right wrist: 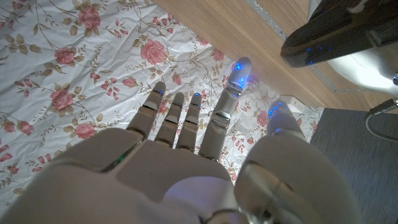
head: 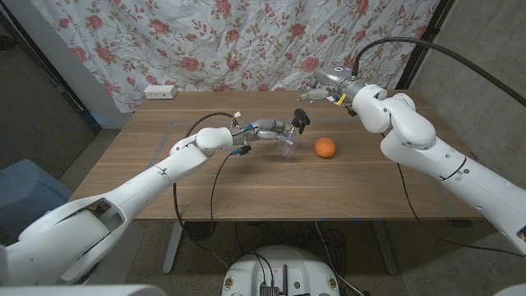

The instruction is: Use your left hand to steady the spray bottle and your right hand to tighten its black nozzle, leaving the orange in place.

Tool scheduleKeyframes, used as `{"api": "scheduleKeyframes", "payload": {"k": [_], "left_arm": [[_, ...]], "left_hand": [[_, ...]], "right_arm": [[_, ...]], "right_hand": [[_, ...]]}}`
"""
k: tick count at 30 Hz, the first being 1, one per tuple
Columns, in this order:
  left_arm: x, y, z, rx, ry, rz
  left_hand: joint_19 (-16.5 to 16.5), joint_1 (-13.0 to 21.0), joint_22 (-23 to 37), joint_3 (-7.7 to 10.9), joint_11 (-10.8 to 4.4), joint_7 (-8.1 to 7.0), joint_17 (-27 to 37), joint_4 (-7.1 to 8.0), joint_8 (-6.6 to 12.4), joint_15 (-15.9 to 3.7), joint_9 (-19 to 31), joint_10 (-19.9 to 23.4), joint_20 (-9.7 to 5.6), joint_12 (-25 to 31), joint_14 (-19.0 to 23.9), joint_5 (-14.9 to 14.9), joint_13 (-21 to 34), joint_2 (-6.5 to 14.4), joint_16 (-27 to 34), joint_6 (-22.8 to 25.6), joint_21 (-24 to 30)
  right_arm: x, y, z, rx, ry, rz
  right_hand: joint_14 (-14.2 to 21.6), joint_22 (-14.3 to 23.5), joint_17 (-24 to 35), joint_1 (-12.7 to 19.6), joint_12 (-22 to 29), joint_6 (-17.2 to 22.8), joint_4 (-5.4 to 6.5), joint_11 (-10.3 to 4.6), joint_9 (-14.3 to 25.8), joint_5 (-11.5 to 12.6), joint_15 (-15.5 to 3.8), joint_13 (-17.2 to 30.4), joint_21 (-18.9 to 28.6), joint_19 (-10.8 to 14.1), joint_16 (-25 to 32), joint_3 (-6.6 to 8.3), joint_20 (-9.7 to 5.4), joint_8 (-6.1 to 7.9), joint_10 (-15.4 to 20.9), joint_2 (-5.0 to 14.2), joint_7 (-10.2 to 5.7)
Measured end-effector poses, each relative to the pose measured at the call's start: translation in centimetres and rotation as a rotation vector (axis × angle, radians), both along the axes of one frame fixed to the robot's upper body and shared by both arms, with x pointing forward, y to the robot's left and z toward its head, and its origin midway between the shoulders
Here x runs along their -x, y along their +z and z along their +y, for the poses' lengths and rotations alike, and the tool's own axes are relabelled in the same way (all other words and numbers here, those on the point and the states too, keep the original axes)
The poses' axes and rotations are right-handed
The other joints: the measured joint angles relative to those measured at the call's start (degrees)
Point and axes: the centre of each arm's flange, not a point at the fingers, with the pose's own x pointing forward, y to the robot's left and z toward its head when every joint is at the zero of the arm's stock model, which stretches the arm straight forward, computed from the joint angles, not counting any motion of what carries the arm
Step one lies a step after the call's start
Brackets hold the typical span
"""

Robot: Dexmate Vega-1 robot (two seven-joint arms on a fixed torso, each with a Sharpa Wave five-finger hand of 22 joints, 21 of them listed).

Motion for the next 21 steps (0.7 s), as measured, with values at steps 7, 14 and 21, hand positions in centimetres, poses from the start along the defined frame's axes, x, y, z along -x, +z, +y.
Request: {"api": "scheduleKeyframes", "payload": {"k": [7, 14, 21], "left_arm": [[0.0, 0.1, 0.1, 0.003, 0.0, -0.002], [0.0, 0.1, 0.3, 0.006, 0.0, -0.003], [-0.1, 0.0, 0.4, 0.009, 0.0, -0.005]], "left_hand": [[0.0, 0.0, 0.0, 0.0, -0.07, 0.0, 0.1, 0.0, 0.0, -0.22, -0.04, 0.07, 0.0, -0.04, 0.22, -0.03, 0.0, 0.0, 0.0, 0.0, 0.0], [0.0, 0.0, 0.0, -0.01, -0.07, 0.03, 0.14, 0.01, 0.0, -0.3, -0.03, 0.07, 0.0, -0.21, 0.31, -0.09, -0.01, 0.0, 0.0, 0.03, 0.0], [0.0, 0.0, 0.0, -0.01, 0.14, 0.04, 0.14, 0.01, 0.0, -0.3, 0.0, 0.28, 0.0, -0.22, 0.31, -0.2, 0.36, 0.0, 0.0, 0.04, 0.0]], "right_arm": [[0.3, 0.3, -0.6, 0.002, 0.03, 0.022], [0.4, 0.7, -1.8, 0.026, 0.073, 0.04], [0.2, 1.0, -2.8, 0.075, 0.107, 0.051]], "right_hand": [[-3.01, 0.0, -0.39, 3.46, -0.48, -7.37, -1.9, 0.7, -0.76, 0.0, 1.38, 0.0, -0.4, -1.91, -1.79, 0.85, 0.34, -3.32, -4.2, -0.11, -1.05], [-7.18, 0.0, -0.65, 7.25, -0.87, -16.49, -2.56, 0.9, -0.9, 0.38, 3.06, -0.01, -0.4, -3.79, -4.02, 1.52, 0.92, -7.24, -11.01, -0.32, -3.82], [-8.79, 0.0, -0.65, 9.67, -0.87, -21.55, -2.62, -1.22, -0.95, 0.38, 2.64, -0.01, -0.4, -4.81, -4.89, 2.07, -0.06, -9.52, -15.18, -0.61, -7.31]]}}
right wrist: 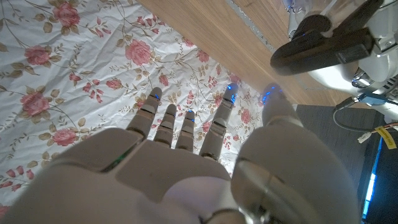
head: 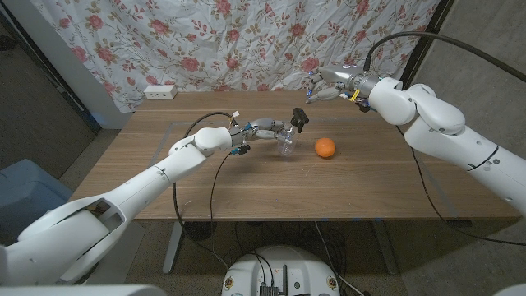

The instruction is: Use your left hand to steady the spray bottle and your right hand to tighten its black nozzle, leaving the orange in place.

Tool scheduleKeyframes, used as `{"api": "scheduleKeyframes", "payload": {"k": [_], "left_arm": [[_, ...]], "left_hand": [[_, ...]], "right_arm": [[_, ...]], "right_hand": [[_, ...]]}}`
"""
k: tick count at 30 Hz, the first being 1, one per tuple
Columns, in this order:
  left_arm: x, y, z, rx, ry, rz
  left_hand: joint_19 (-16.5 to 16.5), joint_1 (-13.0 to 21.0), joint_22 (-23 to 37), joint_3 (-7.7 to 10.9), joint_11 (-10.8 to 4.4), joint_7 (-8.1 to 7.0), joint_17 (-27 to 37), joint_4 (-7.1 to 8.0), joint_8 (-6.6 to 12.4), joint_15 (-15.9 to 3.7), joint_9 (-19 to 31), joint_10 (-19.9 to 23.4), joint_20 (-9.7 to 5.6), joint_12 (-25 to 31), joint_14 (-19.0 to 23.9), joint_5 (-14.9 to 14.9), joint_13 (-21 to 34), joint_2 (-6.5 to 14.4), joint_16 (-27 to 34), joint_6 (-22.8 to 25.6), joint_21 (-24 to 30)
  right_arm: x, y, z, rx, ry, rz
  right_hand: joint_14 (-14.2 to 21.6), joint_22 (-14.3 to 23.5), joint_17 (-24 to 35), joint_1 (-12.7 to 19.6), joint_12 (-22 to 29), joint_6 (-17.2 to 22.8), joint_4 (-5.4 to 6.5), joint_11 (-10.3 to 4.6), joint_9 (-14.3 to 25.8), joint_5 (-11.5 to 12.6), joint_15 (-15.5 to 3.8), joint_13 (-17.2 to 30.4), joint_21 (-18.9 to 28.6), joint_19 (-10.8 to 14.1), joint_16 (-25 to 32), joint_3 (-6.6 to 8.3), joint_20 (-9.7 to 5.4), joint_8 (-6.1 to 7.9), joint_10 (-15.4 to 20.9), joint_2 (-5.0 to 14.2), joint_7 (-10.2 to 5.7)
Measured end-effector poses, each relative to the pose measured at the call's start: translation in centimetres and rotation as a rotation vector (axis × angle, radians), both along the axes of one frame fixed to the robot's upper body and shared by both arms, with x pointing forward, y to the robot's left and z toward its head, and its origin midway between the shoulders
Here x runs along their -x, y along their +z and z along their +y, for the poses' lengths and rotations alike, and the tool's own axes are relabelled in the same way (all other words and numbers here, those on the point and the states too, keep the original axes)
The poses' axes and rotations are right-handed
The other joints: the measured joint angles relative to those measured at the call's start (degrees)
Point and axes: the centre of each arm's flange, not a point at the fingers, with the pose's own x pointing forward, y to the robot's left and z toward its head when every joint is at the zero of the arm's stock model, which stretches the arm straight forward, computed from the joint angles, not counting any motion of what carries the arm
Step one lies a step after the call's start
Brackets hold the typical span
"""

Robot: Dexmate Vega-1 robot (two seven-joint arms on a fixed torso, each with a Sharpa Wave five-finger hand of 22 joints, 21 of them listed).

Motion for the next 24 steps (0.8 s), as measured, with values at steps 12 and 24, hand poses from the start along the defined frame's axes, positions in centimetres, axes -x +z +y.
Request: {"api": "scheduleKeyframes", "payload": {"k": [12, 24], "left_arm": [[-0.2, 0.2, 0.0, 0.002, -0.005, -0.006], [-0.4, 0.4, -0.1, -0.001, -0.008, -0.009]], "left_hand": [[0.0, 0.0, 0.0, 0.0, -0.01, 0.1, -0.01, 0.0, 0.0, 0.31, 0.01, 0.0, 0.0, -0.16, 0.31, 0.2, 0.0, 0.0, -0.07, 0.1, 0.0], [0.0, 0.0, 0.0, -0.01, -0.01, 0.1, -0.06, 0.01, 0.0, 0.0, -0.3, 0.0, 0.0, -0.26, 0.62, 0.21, -0.02, 0.0, -0.24, 0.1, 0.0]], "right_arm": [[-0.4, 0.4, -1.3, 0.058, 0.027, -0.006], [-0.8, 0.6, -2.0, 0.128, 0.093, 0.005]], "right_hand": [[-4.05, -0.02, -0.27, 2.89, -0.22, -9.1, 0.24, 1.01, -0.21, -0.72, 2.14, 0.31, 0.01, -1.19, -1.68, 0.24, 0.37, -4.08, -8.16, -1.08, -0.44], [-7.84, -0.13, -0.53, 5.97, -0.22, -15.34, 0.15, 2.37, -0.21, -1.15, 3.58, 0.31, -0.21, -3.89, -2.68, 0.52, 1.0, -6.91, -15.04, -1.27, -0.37]]}}
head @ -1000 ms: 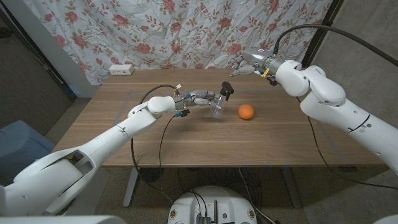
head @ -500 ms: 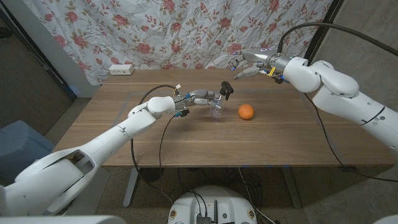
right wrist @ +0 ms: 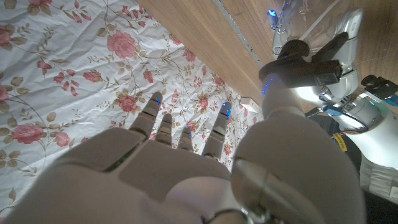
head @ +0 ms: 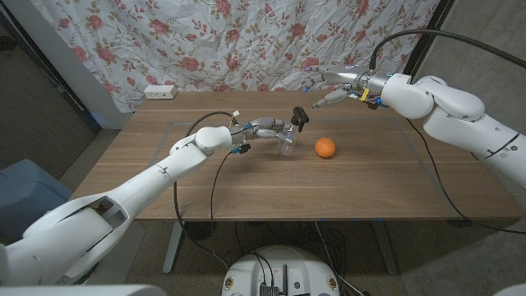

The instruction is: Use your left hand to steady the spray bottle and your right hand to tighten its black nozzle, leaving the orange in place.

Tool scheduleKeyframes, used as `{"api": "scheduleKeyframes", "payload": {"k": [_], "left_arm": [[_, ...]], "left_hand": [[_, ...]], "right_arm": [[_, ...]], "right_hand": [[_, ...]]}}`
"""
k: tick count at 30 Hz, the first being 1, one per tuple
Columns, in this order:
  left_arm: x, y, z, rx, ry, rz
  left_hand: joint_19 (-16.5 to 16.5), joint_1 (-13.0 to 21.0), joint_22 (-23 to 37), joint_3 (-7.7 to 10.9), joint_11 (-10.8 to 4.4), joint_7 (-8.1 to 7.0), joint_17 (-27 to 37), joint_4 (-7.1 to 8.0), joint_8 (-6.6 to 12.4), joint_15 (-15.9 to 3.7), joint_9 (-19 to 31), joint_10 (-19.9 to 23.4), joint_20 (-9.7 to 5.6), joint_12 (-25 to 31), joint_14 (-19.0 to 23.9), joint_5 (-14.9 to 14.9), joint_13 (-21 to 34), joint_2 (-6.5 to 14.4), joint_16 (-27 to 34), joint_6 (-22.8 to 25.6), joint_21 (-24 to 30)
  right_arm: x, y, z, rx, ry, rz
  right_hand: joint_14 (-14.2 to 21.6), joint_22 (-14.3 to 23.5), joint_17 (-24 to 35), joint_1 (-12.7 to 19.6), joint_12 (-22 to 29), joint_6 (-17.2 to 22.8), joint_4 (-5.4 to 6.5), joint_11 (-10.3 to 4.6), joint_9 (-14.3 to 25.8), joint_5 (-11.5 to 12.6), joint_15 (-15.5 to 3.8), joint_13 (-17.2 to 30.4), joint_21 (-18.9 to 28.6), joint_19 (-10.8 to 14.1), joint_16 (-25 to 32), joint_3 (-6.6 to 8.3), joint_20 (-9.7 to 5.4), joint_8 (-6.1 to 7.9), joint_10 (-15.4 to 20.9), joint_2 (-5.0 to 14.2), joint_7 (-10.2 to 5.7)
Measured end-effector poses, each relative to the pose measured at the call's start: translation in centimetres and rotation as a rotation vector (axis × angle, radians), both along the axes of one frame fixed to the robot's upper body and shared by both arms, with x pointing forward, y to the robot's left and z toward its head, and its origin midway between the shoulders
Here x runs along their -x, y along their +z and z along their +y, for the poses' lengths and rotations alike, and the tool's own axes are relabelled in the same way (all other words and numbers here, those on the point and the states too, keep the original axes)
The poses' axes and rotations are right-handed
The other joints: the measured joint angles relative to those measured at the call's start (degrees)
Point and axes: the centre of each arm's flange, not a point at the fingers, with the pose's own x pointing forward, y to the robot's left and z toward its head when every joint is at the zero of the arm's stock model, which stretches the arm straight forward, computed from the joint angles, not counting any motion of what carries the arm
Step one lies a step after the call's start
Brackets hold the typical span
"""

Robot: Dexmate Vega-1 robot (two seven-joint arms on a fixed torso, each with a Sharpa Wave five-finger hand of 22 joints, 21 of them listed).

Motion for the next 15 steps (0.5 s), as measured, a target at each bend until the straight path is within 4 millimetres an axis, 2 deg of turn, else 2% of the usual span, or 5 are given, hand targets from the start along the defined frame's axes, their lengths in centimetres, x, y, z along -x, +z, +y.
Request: {"api": "scheduleKeyframes", "payload": {"k": [2, 3, 8, 11, 15], "left_arm": [[-0.02, 0.04, -0.02, -0.001, -0.001, 0.0], [-0.03, 0.04, -0.03, -0.002, -0.001, 0.0], [-0.1, 0.11, -0.11, -0.005, -0.003, 0.001], [-0.12, 0.17, -0.16, -0.006, -0.004, 0.001], [-0.17, 0.29, -0.19, -0.009, -0.005, 0.001]], "left_hand": [[0.0, 0.0, 0.0, 0.0, 0.0, 0.0, 0.06, 0.0, 0.0, 0.0, 0.0, 0.0, 0.0, -0.11, 0.0, 0.0, 0.0, 0.0, 0.0, 0.0, 0.0], [0.0, 0.0, 0.0, 0.0, 0.0, 0.0, 0.06, 0.0, 0.0, 0.0, 0.0, 0.0, 0.0, -0.11, 0.0, 0.0, 0.0, 0.0, 0.0, 0.0, 0.0], [0.0, 0.0, 0.0, 0.0, 0.0, 0.0, 0.06, 0.0, 0.0, 0.0, 0.0, 0.0, 0.0, -0.12, 0.0, 0.0, -0.01, 0.0, 0.0, 0.0, 0.0], [0.0, 0.0, 0.0, 0.0, 0.0, 0.0, 0.06, 0.0, 0.0, 0.0, 0.01, 0.0, 0.0, -0.09, 0.0, -0.01, 0.01, 0.0, 0.0, 0.0, 0.0], [0.0, 0.0, 0.0, -0.01, 0.21, 0.0, 0.06, 0.01, 0.0, 0.0, 0.01, 0.21, 0.0, 0.07, 0.0, -0.03, 0.09, 0.0, 0.0, 0.0, 0.0]], "right_arm": [[0.02, -0.05, 0.05, 0.016, 0.015, 0.005], [-0.1, 0.04, -0.12, 0.019, 0.015, 0.006], [-0.17, -0.09, -0.1, 0.049, 0.045, 0.025], [-0.35, -0.15, -0.21, 0.061, 0.055, 0.035], [-0.52, -0.3, -0.07, 0.087, 0.083, 0.048]], "right_hand": [[-0.56, 0.0, 0.0, 0.01, 0.0, -0.63, -0.07, 0.26, 0.0, 0.0, 0.12, 0.0, -0.14, -0.5, -0.14, 0.36, 0.52, -0.54, -0.8, -0.03, -0.08], [-0.87, 0.0, 0.0, 0.64, 0.0, -0.96, -0.07, 0.26, 0.0, 0.0, 0.19, 0.0, -0.22, -1.13, -0.21, 0.36, 0.72, -0.78, -1.38, -0.64, -0.34], [-2.69, 0.0, -0.17, 1.5, 0.0, -2.05, -0.02, 0.68, -0.28, 0.0, 0.84, -0.01, -0.44, -2.98, -0.62, 0.77, 1.73, -1.4, -3.41, 0.12, -0.24], [-3.62, 0.01, -0.27, 2.95, 0.0, -2.75, -0.08, 0.7, -0.28, 0.0, 1.35, -0.01, -0.45, -3.68, -0.63, 0.83, 1.66, -1.9, -3.76, -0.41, -0.12], [-4.66, 0.01, -0.27, 2.94, 0.0, -3.39, -0.31, 0.7, -0.28, 0.0, 1.97, -0.01, -0.45, -4.48, -0.85, 1.06, 1.43, -2.33, -3.76, -0.38, -0.09]]}}
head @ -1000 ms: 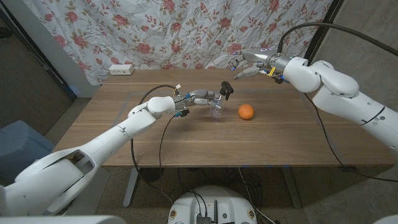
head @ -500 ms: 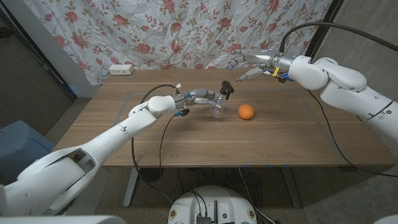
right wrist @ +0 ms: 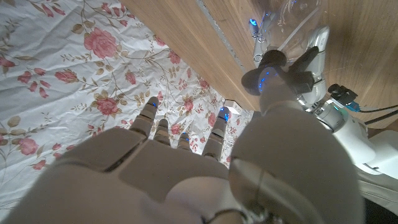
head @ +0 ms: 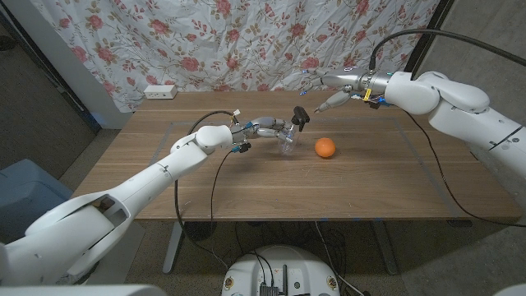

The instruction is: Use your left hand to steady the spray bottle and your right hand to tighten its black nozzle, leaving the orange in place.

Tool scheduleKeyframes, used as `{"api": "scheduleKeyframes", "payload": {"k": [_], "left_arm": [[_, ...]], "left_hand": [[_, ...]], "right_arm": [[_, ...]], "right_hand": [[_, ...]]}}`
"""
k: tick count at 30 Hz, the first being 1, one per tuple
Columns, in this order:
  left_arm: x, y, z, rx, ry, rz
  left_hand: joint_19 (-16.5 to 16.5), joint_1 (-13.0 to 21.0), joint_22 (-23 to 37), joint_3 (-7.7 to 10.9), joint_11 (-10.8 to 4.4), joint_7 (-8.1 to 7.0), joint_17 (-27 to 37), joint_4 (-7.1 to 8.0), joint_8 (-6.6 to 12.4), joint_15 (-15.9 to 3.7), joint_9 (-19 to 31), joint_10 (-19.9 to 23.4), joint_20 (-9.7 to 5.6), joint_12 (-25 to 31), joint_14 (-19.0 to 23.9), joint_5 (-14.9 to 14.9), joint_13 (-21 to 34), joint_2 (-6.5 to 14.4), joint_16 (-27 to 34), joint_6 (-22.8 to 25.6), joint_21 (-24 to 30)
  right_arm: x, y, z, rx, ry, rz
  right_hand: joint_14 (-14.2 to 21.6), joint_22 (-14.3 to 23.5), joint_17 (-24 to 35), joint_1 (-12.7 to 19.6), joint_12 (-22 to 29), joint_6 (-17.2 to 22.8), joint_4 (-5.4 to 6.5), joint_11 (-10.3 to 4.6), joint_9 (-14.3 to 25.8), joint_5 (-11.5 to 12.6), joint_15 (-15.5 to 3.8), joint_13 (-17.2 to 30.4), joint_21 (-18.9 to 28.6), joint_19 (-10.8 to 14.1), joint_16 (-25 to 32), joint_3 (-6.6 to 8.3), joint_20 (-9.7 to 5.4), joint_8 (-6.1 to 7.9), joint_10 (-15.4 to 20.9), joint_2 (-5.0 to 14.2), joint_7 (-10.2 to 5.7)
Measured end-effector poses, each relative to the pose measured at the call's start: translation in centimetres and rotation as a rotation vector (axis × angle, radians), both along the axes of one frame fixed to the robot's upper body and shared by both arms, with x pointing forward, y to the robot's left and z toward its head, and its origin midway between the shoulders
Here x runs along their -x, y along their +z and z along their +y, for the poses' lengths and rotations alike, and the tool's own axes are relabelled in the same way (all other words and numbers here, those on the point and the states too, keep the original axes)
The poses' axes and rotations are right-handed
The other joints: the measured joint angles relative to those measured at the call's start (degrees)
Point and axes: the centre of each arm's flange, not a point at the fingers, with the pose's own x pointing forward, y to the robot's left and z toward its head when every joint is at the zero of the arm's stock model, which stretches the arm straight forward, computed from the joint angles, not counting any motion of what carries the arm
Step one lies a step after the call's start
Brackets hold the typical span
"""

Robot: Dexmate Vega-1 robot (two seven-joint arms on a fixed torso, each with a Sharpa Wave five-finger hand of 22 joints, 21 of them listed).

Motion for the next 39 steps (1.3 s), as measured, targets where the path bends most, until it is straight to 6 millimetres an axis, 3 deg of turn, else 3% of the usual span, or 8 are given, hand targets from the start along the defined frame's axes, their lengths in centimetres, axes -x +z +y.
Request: {"api": "scheduleKeyframes", "payload": {"k": [6, 27, 39], "left_arm": [[0.0, 0.1, 0.0, -0.002, -0.001, -0.001], [0.0, 0.1, -0.1, -0.006, -0.003, 0.001], [0.0, 0.0, -0.1, -0.005, -0.007, 0.004]], "left_hand": [[0.31, 0.0, 0.0, -0.01, 0.0, 0.0, 0.0, 0.01, 0.0, 0.0, 0.01, 0.0, -0.31, 0.0, 0.0, -0.01, 0.09, 0.0, 0.0, 0.0, 0.0], [0.31, 0.0, 0.0, -0.05, 0.0, 0.0, -0.01, 0.05, 0.0, 0.0, 0.03, 0.0, -0.31, -0.03, 0.0, -0.19, 0.09, 0.0, -0.21, 0.0, 0.0], [0.31, 0.0, 0.0, -0.05, -0.01, 0.0, -0.01, 0.06, 0.0, 0.0, 0.03, 0.0, -0.31, -0.18, -0.01, 0.03, 0.07, 0.0, -0.21, 0.0, 0.0]], "right_arm": [[-0.7, 0.3, -0.5, -0.018, -0.009, 0.01], [-1.3, -0.9, 1.2, 0.075, 0.076, 0.048], [-1.9, -0.8, 1.8, 0.097, 0.08, 0.08]], "right_hand": [[-0.98, 0.0, -0.26, 0.9, 0.0, -0.91, 0.16, 0.34, -0.27, 0.0, 0.19, 0.0, 0.0, -0.4, 0.0, 0.16, -0.01, -0.52, -0.28, 0.29, -0.33], [-1.28, 0.01, -0.25, 0.89, 0.25, -1.82, 0.32, 0.53, -0.25, 0.01, 0.5, -0.01, 0.26, -0.38, 0.0, 0.32, -0.02, -0.97, -0.08, 0.29, -0.03], [-1.28, 0.01, -0.35, 1.26, 0.49, -1.07, 0.56, 0.52, -0.17, 0.01, 0.5, -0.01, 0.27, 0.44, 0.01, 0.55, -1.26, -1.12, -0.08, 0.66, -0.03]]}}
